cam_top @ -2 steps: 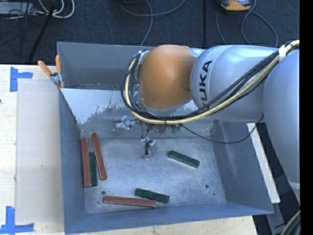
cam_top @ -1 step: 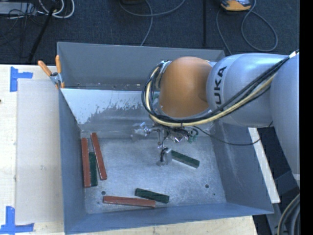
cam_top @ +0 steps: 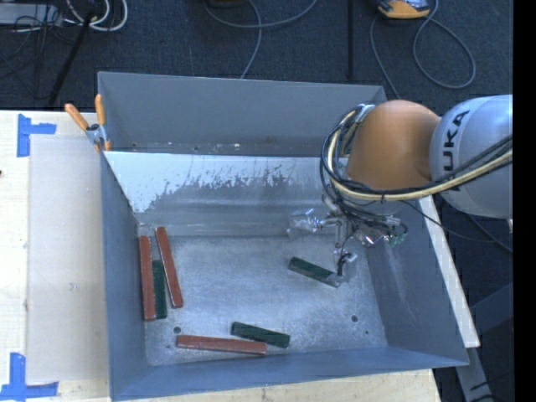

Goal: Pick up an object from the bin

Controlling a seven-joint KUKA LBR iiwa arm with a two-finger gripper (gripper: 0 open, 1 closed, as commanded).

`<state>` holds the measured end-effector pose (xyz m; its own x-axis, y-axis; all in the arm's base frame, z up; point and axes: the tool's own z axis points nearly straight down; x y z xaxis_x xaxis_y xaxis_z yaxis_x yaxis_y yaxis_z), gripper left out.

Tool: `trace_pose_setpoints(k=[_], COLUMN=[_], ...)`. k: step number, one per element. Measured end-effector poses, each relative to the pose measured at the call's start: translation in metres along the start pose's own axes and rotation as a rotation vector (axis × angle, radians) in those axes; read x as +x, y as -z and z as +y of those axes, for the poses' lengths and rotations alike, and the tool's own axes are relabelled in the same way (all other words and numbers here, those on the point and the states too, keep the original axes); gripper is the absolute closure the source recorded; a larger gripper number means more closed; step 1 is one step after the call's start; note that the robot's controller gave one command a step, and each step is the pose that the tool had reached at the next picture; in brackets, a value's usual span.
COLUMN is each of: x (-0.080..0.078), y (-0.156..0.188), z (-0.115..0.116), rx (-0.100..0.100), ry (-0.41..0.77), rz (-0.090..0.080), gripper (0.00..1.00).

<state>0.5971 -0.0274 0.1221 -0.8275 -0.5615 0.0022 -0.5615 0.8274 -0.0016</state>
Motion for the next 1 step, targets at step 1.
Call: trace_pose_setpoints(k=[1], x=[0.0471], y=[-0.0539], z=[0.0028], rx=[-0.004], ry=[-0.093], rz=[-0.002], gripper=[0.00])
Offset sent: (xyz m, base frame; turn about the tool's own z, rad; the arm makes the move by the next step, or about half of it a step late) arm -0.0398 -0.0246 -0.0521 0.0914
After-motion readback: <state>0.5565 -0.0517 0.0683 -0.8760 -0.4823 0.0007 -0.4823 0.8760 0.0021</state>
